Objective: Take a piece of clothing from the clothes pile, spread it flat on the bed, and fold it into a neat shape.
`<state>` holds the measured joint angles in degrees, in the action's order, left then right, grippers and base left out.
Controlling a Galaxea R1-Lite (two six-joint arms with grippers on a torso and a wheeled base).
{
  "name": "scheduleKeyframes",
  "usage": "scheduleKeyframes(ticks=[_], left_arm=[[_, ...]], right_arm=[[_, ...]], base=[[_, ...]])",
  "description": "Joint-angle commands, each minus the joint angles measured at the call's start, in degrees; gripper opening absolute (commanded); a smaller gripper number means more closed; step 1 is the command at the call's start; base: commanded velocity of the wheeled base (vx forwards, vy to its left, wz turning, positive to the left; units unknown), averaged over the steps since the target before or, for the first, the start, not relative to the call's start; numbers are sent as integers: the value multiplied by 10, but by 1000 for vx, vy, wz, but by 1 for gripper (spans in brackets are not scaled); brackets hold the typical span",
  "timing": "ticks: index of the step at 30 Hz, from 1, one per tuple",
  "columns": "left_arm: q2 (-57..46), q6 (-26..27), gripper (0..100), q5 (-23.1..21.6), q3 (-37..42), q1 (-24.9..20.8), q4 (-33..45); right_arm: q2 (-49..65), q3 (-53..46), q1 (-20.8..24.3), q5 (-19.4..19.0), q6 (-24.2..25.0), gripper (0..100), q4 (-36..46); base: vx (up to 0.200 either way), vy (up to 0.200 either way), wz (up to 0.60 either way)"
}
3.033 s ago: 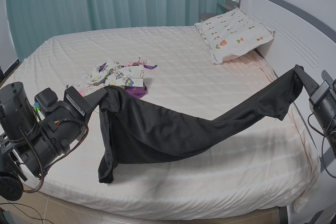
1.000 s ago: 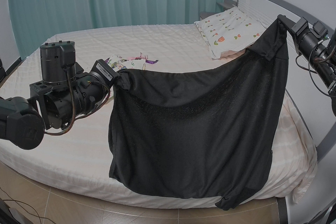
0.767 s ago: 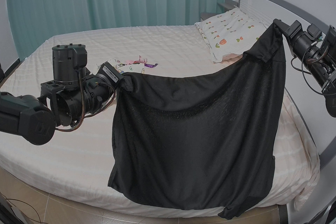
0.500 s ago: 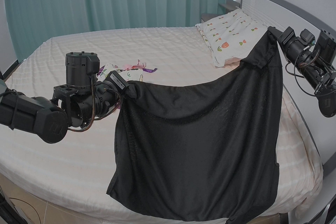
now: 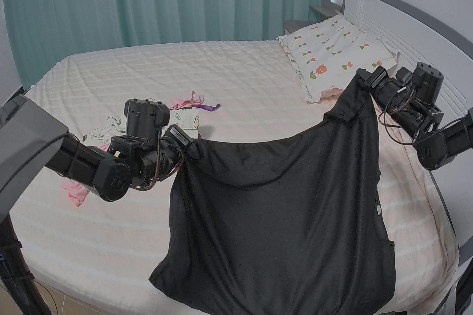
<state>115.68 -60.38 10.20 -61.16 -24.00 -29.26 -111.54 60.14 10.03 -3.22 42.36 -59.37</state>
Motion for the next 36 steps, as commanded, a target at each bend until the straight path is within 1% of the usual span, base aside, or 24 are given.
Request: scheduleKeyframes(ticks=[1,4,6,8,9,10,11,13,19,20,22,25,26,27,31,35,36], left_arm=[[71,-11,100,0,-17,12,-2],[90,-23,100,-1,-29,19,-2],[114,-30,100,2,-41,30,-2],[128,-29,100,3,-47,37,-2],[132,-29,100,3,-49,44,-2],[132,-29,100,3,-50,47,-2],[133,-28,100,3,-50,53,-2],[133,-26,100,3,-51,59,-2],[126,-25,100,4,-44,67,2],[119,-25,100,4,-38,69,3],[106,-25,100,3,-25,68,3],[81,-25,100,1,4,67,0],[81,-25,100,1,4,67,0],[66,-25,100,-1,19,67,-1],[37,-25,100,-10,57,66,-2],[-16,-25,100,-51,134,64,-5],[-19,-25,100,-53,138,64,-5]], right_arm=[[-91,26,0,0,32,100,-16],[-126,35,0,0,34,100,-15],[-173,50,-2,6,32,100,-11],[-200,76,-9,33,30,100,0],[-213,97,-12,59,30,100,16],[-220,107,-14,70,29,100,29],[-230,127,-17,87,29,100,59],[-233,138,-24,96,31,100,87],[-219,133,-42,96,29,100,112],[-212,130,-46,94,29,100,162],[-205,133,-47,86,37,100,207],[-195,119,-56,67,59,100,199],[-195,119,-56,67,59,100,199],[-191,110,-59,58,62,100,200],[-175,76,-65,55,64,100,196],[-112,-33,-76,17,61,100,172],[-109,-37,-77,16,61,100,169]], base=[[0,0,0],[0,0,0],[0,0,0],[0,0,0],[0,0,0],[0,0,0],[0,0,0],[0,0,0],[0,0,0],[0,0,0],[0,0,0],[0,0,0],[0,0,0],[0,0,0],[0,0,0],[0,0,0],[0,0,0]])
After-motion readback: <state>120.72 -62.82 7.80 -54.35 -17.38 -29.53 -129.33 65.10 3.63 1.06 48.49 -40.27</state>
